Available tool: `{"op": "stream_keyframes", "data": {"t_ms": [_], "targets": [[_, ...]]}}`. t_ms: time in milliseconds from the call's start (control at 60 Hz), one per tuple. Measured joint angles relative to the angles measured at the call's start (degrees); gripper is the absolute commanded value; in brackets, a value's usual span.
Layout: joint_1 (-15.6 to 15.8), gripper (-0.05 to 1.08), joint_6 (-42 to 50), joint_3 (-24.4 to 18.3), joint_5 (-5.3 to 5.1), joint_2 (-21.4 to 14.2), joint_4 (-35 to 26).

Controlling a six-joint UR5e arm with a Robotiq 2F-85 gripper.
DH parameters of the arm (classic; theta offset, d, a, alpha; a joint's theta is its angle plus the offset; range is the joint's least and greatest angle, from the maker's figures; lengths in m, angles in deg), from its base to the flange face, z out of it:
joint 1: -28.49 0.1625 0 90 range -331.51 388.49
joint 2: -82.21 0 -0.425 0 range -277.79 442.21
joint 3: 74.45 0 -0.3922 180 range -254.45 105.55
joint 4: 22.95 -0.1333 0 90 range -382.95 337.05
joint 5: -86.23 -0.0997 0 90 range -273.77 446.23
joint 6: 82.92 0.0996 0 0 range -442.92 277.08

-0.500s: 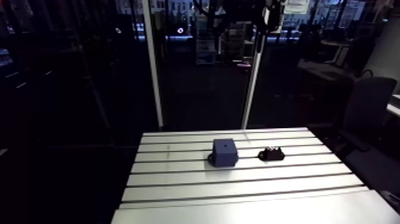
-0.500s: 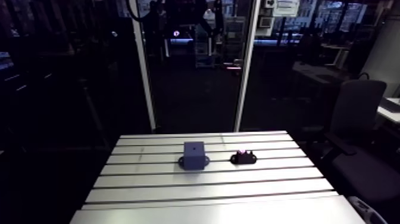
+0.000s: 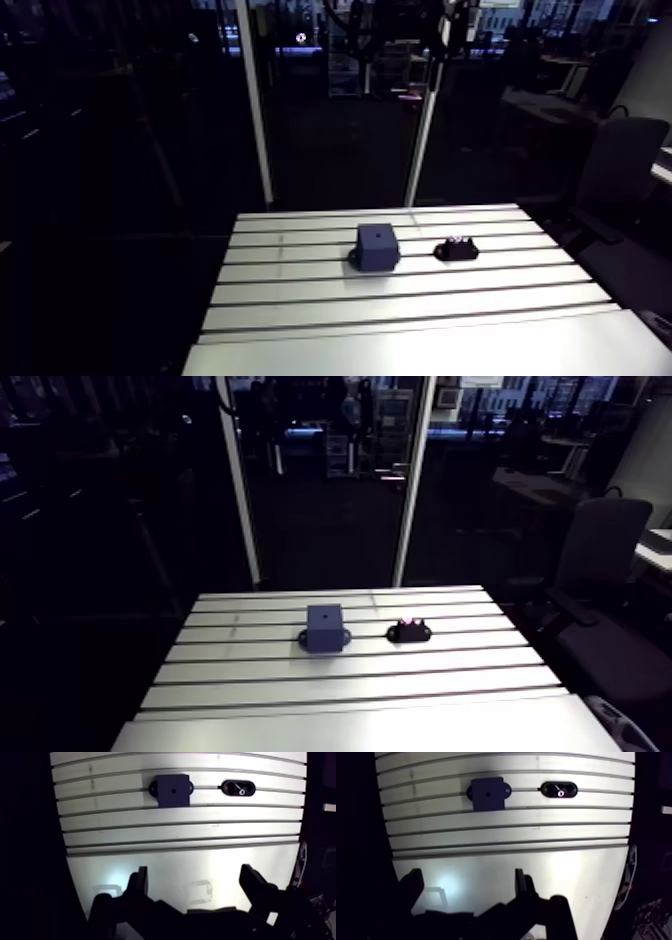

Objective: Pick up the M10 bolt and insert it into the hole until fully seated.

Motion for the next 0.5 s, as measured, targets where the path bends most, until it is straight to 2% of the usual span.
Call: {"op": "stream_keyframes", "data": {"t_ms": [500], "targets": [[-0.1,0.01,-1.6,-0.3,0.38,0.6,-0.1]]}}
